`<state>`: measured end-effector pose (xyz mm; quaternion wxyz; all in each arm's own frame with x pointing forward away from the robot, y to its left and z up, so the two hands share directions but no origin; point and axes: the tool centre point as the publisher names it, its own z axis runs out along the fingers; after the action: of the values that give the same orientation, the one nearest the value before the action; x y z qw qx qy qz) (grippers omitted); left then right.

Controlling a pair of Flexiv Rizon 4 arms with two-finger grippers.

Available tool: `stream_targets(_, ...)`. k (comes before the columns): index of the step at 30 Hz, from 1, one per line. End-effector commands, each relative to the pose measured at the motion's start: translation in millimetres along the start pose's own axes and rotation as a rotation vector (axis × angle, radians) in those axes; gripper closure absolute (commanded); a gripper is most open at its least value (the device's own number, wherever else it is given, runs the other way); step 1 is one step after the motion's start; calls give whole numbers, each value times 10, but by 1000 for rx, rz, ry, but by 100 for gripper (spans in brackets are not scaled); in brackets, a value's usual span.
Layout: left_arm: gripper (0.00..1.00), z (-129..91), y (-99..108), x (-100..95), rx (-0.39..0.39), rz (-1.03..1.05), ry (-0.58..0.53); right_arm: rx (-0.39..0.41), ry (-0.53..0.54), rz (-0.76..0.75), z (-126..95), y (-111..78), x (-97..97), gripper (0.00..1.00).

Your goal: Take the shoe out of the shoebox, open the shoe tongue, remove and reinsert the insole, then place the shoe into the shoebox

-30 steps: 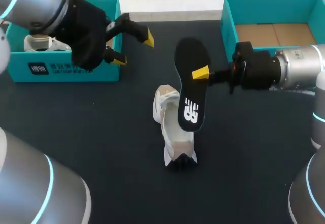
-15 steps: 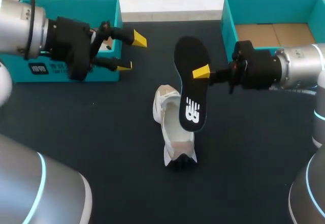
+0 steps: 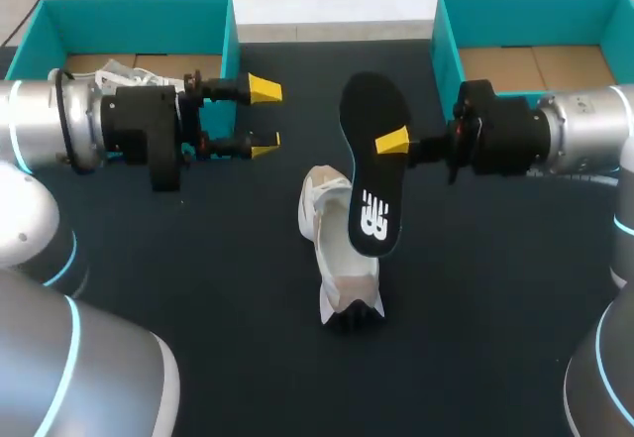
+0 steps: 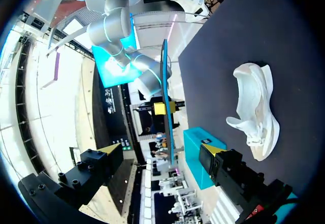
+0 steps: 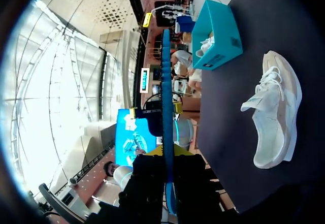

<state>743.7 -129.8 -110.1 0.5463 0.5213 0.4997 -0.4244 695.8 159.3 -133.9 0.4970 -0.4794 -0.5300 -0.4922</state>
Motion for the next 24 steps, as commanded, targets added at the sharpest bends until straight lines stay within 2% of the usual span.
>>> stream_targets(1, 0, 112, 4, 80, -2, -7, -176, -26, 2, 8, 143, -48, -23, 100)
stream_targets(17, 0, 394, 73, 184, 11, -43, -117, -25, -32, 21, 268, -149, -93, 100)
stream_targets(24, 0, 577, 114, 259, 18, -57, -93, -130, -53, 64, 285, -92, -155, 100)
